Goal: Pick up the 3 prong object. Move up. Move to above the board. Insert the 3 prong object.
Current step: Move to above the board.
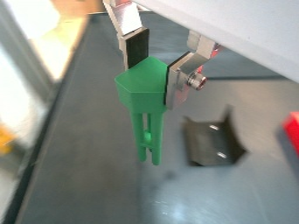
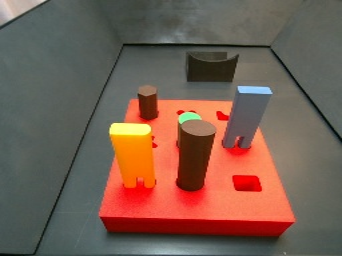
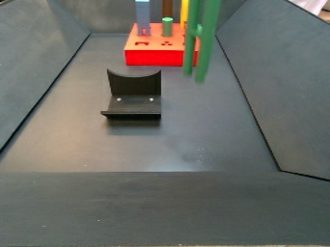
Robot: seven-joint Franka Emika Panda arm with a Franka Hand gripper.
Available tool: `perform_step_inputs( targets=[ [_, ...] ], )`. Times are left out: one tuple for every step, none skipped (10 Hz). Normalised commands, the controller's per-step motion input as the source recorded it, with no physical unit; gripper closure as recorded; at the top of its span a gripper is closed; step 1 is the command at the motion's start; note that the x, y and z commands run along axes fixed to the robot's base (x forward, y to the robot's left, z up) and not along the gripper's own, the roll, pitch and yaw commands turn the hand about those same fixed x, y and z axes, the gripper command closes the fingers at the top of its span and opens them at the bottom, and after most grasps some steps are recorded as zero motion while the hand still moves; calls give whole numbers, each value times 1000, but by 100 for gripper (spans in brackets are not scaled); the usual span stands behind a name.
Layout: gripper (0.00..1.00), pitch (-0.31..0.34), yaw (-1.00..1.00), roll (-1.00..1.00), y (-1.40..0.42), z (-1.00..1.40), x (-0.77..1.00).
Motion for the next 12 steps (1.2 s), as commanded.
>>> perform_step_inputs(
  targets=[
    [100, 101, -1000, -15, -1000, 8, -41],
    [100, 106, -1000, -15, -1000, 7, -38],
    [100, 111, -1000, -15, -1000, 9, -37],
    [100, 110, -1000, -16, -1000, 10, -40],
    [100, 108, -1000, -20, -1000, 10, -42],
    [100, 116, -1000, -27, -1000, 14, -44],
    [100, 117, -1000, -37, -1000, 14, -45],
    [100, 118, -962, -56, -1000, 15, -48],
    [100, 101, -787, -64, -1000, 18, -49],
    [100, 67, -442, -70, -1000, 23, -51],
    [100, 53, -267, -79, -1000, 26, -53],
    [100, 33, -90, -52, -1000, 32, -50]
  ],
)
